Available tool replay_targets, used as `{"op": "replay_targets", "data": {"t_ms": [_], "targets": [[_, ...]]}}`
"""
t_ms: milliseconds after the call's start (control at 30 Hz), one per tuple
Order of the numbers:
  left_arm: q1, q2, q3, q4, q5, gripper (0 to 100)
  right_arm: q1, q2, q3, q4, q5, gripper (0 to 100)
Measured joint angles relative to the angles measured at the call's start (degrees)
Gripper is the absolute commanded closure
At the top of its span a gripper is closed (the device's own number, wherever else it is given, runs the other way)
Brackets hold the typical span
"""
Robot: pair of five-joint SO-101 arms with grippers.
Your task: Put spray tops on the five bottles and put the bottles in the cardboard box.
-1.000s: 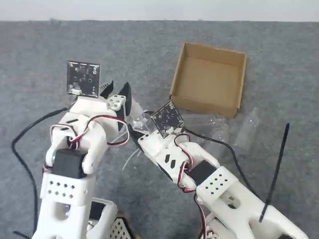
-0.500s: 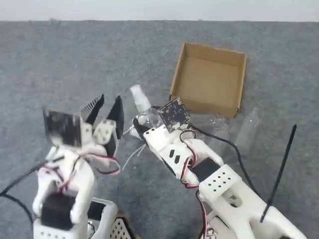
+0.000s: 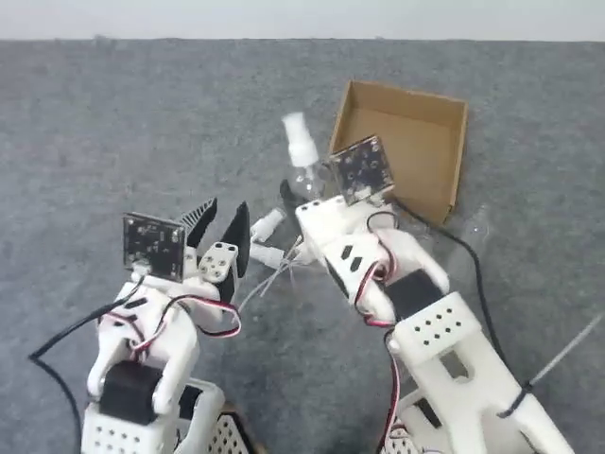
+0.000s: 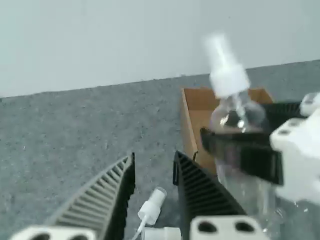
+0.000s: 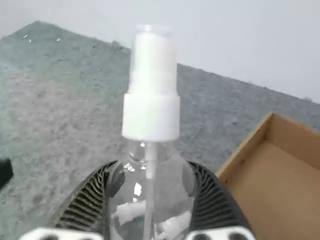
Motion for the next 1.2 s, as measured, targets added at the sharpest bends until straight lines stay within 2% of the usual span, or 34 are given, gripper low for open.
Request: {"op": "replay_targets", "data": {"t_ms": [367,633,1033,1200], "targets": [[-0.1,0.1,3.3,-2.5,-0.2,88,0.5,0.9,-8.6,4.7,0.0,99.2],[-0.2,0.1,5.2,-3.3,-0.2,88,0.5,10.7,-14.9,4.7,0.0,99.2],[0.1,0.1,5.4,-3.3,-0.2,88,0.5,12.6,-15.6,4.7,0.1,99.2],[4.9,0.0,6.7,-3.3,-0.2,78,0.5,12.6,-18.6,7.9,1.1,99.2]]}}
